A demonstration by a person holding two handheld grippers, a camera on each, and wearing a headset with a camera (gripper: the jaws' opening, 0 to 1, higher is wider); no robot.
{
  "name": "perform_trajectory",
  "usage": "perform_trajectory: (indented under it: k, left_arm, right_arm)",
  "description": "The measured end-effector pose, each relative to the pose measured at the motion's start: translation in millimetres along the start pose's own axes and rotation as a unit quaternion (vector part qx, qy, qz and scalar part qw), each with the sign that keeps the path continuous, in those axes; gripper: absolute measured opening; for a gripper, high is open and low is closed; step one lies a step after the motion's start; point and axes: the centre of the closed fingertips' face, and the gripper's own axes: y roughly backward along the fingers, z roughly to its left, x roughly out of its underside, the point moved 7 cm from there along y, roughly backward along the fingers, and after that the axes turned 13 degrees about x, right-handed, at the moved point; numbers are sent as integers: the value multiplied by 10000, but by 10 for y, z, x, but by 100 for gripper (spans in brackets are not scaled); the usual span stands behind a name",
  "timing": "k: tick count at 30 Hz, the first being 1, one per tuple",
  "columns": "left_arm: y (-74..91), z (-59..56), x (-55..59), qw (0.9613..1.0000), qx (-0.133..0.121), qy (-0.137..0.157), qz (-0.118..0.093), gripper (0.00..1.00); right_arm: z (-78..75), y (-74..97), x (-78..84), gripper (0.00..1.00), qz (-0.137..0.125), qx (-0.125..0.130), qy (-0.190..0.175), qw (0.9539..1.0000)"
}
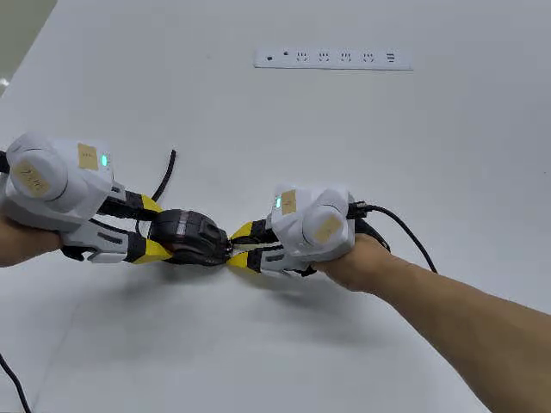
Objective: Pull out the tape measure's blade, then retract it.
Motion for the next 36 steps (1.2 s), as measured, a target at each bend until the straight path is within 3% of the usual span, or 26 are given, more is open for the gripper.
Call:
perform_trajectory:
  k: [25, 36]
  left_arm:
    - [6, -23, 2, 10000, -8, -7, 26, 26]
    - [6, -24, -8, 10000, 25, -23, 39, 27]
  right_arm:
    - [8, 97, 34, 10, 63, -62, 105, 9999]
    - [13, 100, 40, 12, 30, -80, -12, 10000]
